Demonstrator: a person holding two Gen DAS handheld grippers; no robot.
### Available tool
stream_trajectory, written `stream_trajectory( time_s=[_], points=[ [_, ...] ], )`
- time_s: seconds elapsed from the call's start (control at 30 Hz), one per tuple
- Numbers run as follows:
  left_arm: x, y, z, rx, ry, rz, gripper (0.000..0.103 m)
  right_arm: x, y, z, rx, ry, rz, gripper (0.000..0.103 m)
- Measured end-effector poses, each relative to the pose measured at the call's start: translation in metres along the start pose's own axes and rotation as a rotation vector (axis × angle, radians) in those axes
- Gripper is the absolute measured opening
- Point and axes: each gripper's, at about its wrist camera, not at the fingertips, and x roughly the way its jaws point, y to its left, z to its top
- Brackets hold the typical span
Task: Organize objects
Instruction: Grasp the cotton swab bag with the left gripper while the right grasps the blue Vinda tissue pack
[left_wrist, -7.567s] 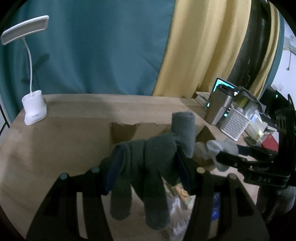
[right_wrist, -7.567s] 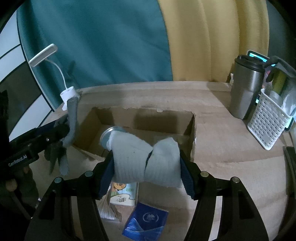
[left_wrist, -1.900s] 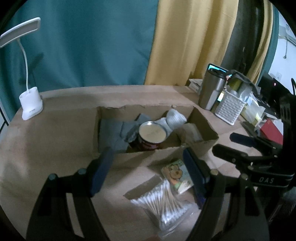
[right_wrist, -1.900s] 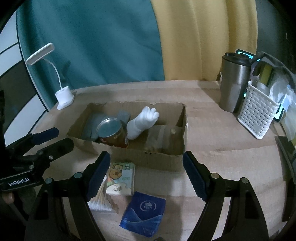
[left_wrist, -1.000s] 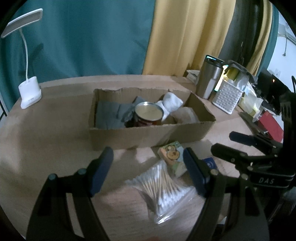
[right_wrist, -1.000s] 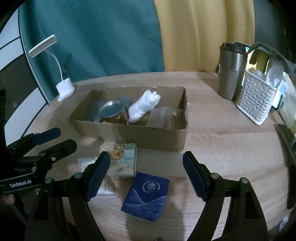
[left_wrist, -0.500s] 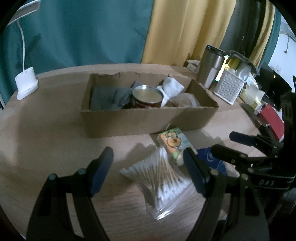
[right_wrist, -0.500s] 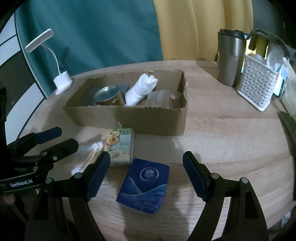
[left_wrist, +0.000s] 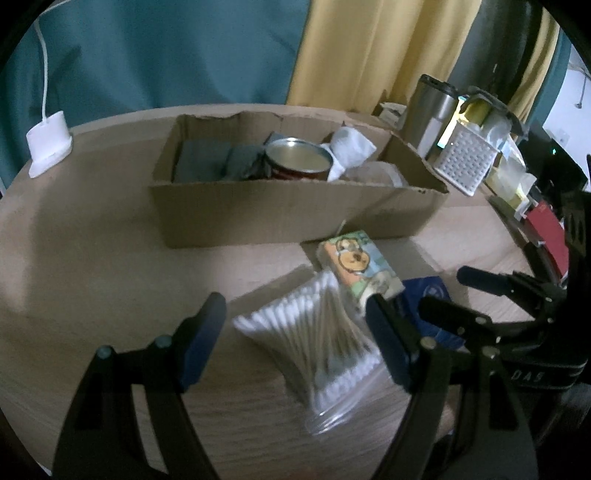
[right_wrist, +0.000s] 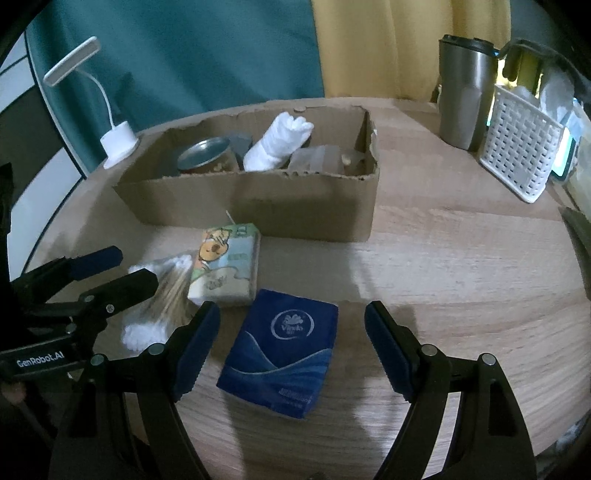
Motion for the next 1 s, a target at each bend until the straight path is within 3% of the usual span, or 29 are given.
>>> stream_trajectory(
  time_s=[0.3,0.37,0.4,0.43,1.0],
  points=[
    [0.006,-0.001,-0.003,0.001,0.022,0.004,0.080,0.008,0.000,-0.006,-0.012,0.031,-0.002,0.083],
    [0.007,-0.001,-0.003,0.000,0.025,0.001,0.087,0.011,0.001,-0.008,-0.020,0.039,-0.001,0.082],
    [0.007,0.000,-0.003,-0.003,0.028,-0.006,0.099,0.012,0.001,-0.008,-0.023,0.043,-0.001,0.082],
    [0.007,0.000,-0.003,-0.005,0.028,-0.011,0.100,0.013,0.001,-0.008,-0.026,0.046,-0.003,0.078],
    [0.027,-0.008,-0.009,0.050,0.097,0.024,0.100,0.016,-0.001,-0.011,-0.046,0.040,-0.008,0.065]
  ],
)
